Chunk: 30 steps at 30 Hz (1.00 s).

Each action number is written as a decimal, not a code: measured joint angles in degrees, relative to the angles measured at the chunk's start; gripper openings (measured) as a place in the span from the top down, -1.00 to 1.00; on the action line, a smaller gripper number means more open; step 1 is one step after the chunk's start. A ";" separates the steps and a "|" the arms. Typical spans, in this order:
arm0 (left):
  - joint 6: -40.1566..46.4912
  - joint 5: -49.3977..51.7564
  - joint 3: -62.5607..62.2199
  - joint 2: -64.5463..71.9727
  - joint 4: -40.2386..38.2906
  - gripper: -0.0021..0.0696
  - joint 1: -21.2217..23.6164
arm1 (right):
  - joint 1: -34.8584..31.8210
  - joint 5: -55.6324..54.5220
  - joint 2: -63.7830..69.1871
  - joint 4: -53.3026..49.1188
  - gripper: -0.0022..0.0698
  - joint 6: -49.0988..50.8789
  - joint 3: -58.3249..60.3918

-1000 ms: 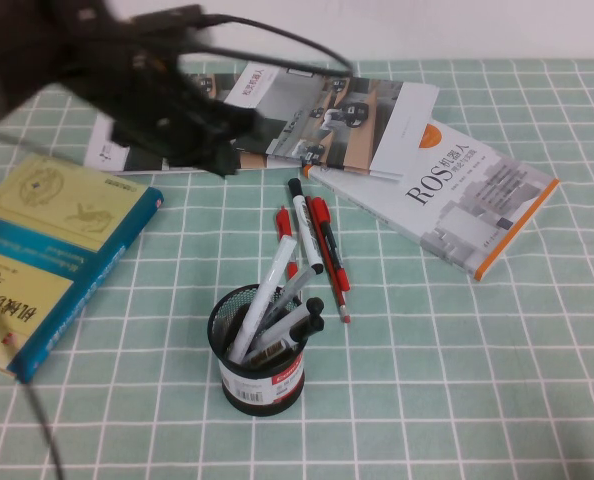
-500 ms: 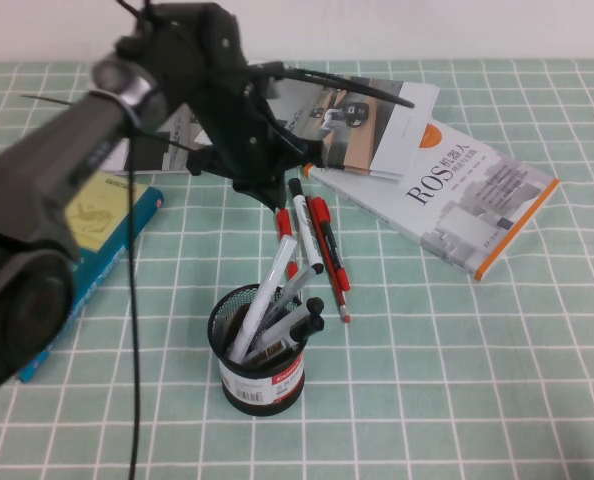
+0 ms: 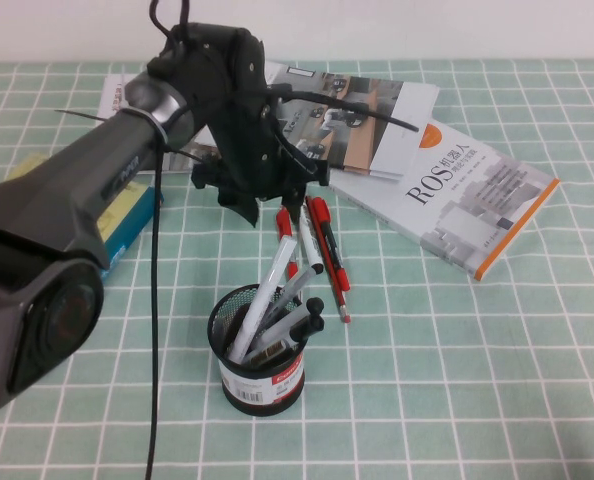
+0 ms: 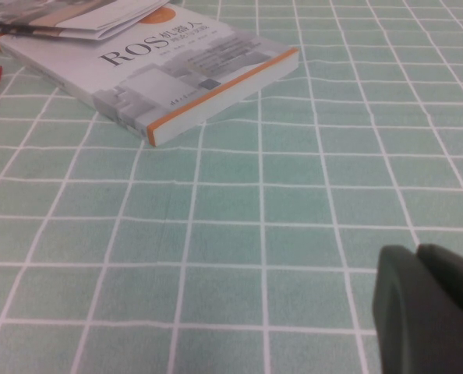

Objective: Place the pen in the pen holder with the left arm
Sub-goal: Pick up the pen on the table

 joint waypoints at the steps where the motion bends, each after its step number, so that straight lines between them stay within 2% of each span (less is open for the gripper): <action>1: -0.43 0.00 0.00 0.12 1.01 -0.15 -0.09 | 0.00 0.00 0.00 0.00 1.00 0.00 0.00; 9: -1.24 -0.10 0.00 1.32 2.89 -0.16 -1.76 | 0.00 0.00 0.00 0.00 1.00 0.00 0.00; 23: -1.64 0.14 -0.36 3.95 3.37 -0.15 -1.95 | 0.00 0.00 0.00 0.00 1.00 0.00 0.00; 26: -1.78 0.38 -0.48 3.99 3.83 0.02 -1.95 | 0.00 0.00 0.00 0.00 1.00 0.00 0.00; 30: -0.65 0.38 -0.48 4.08 4.48 0.56 -1.95 | 0.00 0.00 0.00 0.00 1.00 0.00 0.00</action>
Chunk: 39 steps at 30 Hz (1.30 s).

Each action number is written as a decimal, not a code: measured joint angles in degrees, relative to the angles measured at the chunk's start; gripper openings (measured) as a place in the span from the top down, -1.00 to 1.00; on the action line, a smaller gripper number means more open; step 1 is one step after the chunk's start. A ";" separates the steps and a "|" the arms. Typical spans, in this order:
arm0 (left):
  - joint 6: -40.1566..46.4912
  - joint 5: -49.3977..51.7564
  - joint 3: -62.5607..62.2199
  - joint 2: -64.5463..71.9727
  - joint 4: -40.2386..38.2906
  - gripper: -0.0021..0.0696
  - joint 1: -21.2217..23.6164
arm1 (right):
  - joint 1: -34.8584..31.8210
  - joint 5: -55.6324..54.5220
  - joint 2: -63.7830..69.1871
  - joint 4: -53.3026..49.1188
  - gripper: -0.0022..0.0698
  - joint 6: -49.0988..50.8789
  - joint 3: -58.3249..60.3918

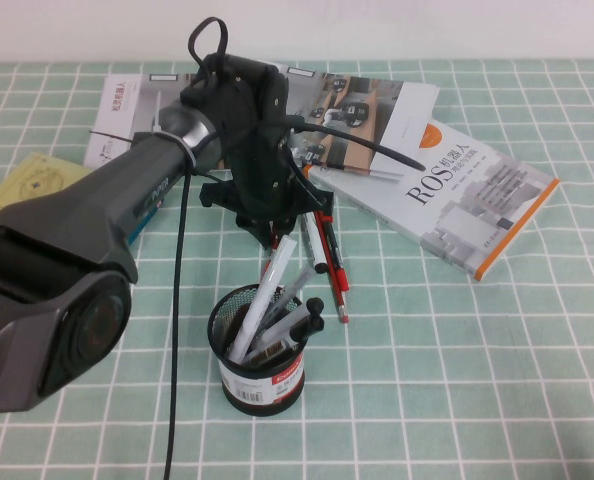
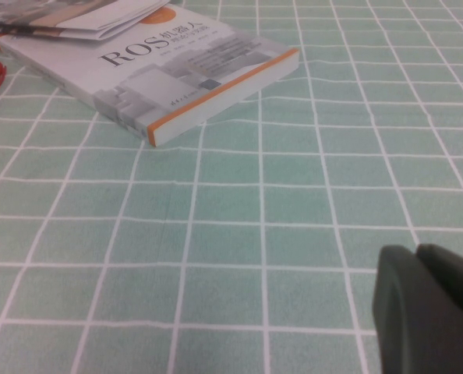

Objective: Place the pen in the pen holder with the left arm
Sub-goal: Pick up the pen on the table, then place the pen onto the pen holder

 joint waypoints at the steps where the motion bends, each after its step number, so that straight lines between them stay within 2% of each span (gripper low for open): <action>1: 0.65 0.00 0.00 0.00 0.00 0.68 0.00 | 0.00 0.00 0.00 0.00 1.00 0.00 0.00; 10: 4.59 -0.33 0.00 -1.24 -0.18 0.70 0.00 | 0.00 0.00 0.00 0.00 1.00 0.00 0.00; 17: 8.24 -3.95 0.11 -13.18 -0.33 0.70 1.66 | 0.00 0.00 0.00 0.00 1.00 0.00 0.00; 26: 12.19 -8.44 1.95 -26.85 -1.55 0.70 1.03 | 0.00 0.00 0.00 0.00 1.00 0.00 0.00; 31: 12.71 -20.70 16.83 -35.45 -1.68 0.70 0.84 | 0.00 0.00 0.00 0.00 1.00 0.00 0.00; 39: 13.43 -45.17 52.01 -53.99 -5.29 0.70 0.84 | 0.00 0.00 0.00 0.00 1.00 0.00 0.00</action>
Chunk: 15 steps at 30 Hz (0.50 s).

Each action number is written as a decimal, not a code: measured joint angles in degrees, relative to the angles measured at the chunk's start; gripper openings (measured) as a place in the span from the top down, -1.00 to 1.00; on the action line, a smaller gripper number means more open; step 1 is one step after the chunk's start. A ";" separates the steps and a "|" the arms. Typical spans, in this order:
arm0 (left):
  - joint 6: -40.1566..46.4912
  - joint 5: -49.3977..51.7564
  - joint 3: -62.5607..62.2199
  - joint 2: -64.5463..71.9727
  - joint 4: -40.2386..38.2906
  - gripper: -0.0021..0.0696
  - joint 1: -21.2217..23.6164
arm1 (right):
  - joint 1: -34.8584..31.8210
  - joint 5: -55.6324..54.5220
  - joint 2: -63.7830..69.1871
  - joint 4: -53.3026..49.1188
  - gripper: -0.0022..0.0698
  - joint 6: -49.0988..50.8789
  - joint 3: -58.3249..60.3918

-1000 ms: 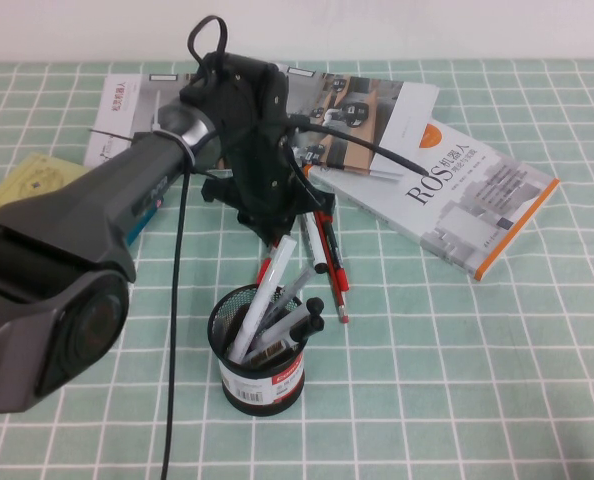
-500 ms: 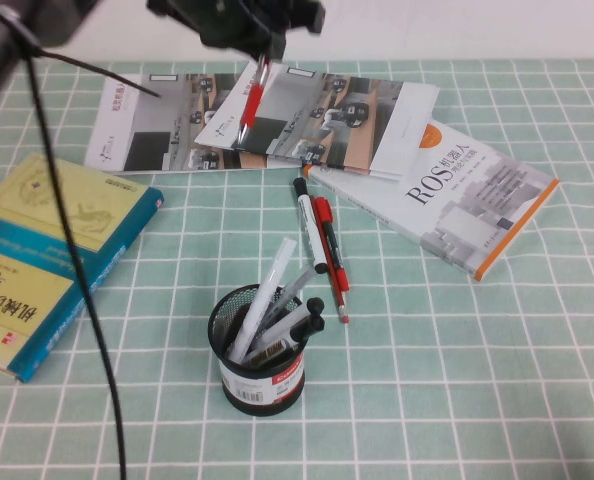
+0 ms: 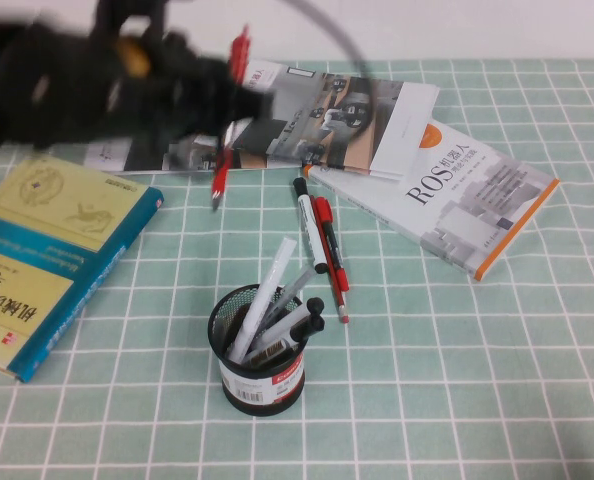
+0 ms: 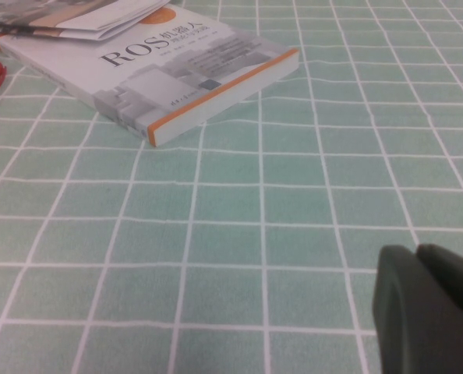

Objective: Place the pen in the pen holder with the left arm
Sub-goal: Place the pen onto the pen holder

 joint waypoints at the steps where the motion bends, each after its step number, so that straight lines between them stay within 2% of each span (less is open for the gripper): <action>1: 0.13 -2.45 4.31 -2.11 -0.29 0.70 0.00 | 0.00 0.00 0.00 0.00 1.00 0.00 0.00; 8: 1.57 -23.68 29.71 -19.57 -0.41 0.70 -1.37 | 0.00 0.00 0.00 0.00 1.00 0.00 0.00; 15: 2.03 -43.01 47.67 -26.92 5.29 0.70 -8.50 | 0.00 0.00 0.00 0.00 1.00 0.00 0.00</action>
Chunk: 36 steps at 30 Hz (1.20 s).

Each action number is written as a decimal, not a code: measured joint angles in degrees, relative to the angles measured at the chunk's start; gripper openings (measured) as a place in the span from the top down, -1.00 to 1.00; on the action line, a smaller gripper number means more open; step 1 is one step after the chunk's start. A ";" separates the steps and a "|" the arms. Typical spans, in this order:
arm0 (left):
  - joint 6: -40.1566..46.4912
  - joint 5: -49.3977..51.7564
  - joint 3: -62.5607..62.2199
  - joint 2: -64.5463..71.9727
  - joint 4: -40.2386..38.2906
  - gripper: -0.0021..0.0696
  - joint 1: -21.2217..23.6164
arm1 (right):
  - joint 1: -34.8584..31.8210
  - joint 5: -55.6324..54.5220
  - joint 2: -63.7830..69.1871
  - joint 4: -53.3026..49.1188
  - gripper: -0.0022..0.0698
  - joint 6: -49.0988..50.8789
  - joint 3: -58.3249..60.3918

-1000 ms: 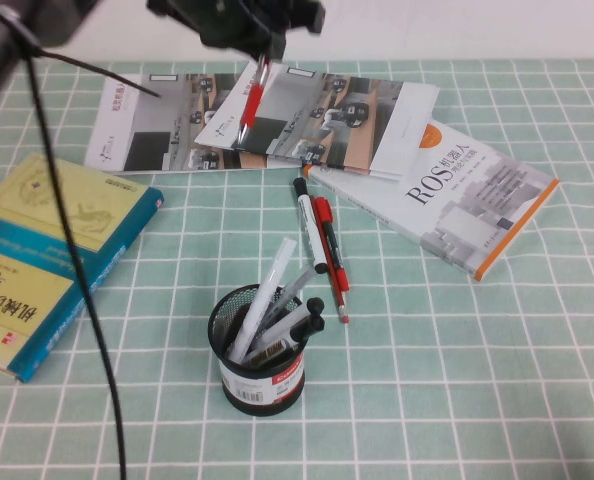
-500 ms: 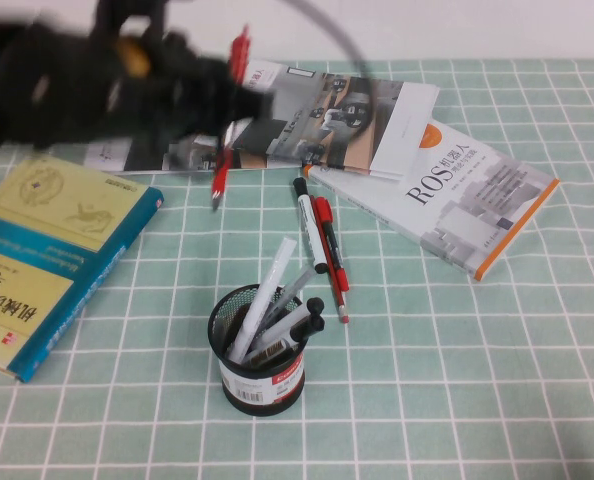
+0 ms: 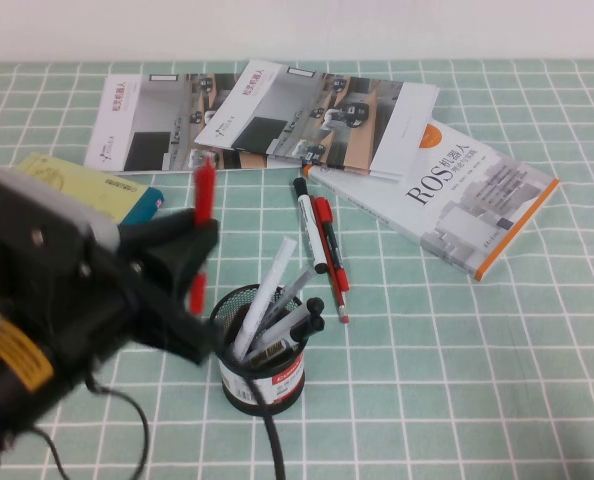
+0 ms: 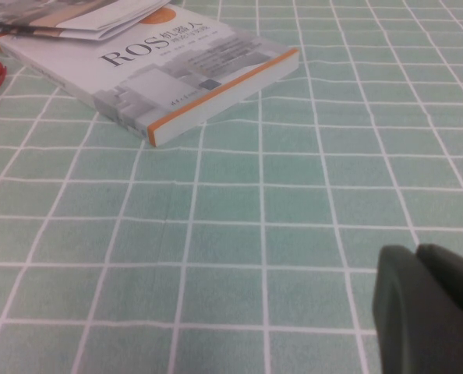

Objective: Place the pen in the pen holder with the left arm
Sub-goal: Place the pen onto the pen holder

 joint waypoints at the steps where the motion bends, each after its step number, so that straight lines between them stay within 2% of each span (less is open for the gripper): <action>1: 0.00 -2.34 1.03 0.00 0.62 0.70 -1.02 | 0.00 0.00 0.00 0.00 1.00 0.00 0.00; 5: -1.50 -7.98 2.99 1.05 4.66 0.70 -3.07 | 0.00 0.00 0.00 0.00 1.00 0.00 0.00; 14: -4.01 -18.63 3.04 10.60 8.99 0.70 -3.34 | 0.00 0.00 0.00 0.00 1.00 0.00 0.00; 25: -2.30 -18.86 3.17 16.50 9.23 0.70 -3.34 | 0.00 0.00 0.00 0.00 1.00 0.00 0.00; 36: 0.61 -18.93 4.45 20.05 5.85 0.70 -2.30 | 0.00 0.00 0.00 0.00 1.00 0.00 0.00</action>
